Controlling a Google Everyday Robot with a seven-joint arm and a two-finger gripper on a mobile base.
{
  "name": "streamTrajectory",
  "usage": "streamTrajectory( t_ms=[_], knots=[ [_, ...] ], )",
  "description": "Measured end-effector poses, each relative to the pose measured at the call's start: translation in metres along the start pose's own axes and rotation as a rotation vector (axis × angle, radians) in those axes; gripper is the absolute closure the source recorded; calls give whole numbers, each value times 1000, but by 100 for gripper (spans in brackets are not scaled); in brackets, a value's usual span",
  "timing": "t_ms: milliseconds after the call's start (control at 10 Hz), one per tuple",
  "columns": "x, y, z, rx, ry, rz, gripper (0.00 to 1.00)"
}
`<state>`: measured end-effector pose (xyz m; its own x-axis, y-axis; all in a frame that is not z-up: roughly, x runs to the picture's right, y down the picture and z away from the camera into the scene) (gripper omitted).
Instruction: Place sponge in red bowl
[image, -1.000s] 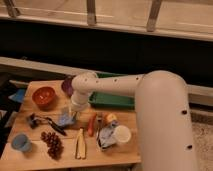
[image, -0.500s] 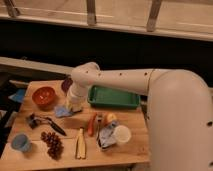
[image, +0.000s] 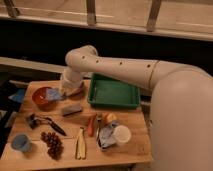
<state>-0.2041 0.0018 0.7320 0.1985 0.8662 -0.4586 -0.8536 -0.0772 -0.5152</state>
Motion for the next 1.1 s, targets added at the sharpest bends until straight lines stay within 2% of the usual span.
streamTrajectory(
  t_ms=[200, 400, 800, 1100],
  knots=[
    [-34, 40, 22, -42, -15, -39, 100],
    [-52, 64, 38, -74, -14, -59, 100],
    [-54, 64, 38, -75, -14, -57, 100],
    [-62, 61, 53, -109, -33, -40, 100]
  ],
)
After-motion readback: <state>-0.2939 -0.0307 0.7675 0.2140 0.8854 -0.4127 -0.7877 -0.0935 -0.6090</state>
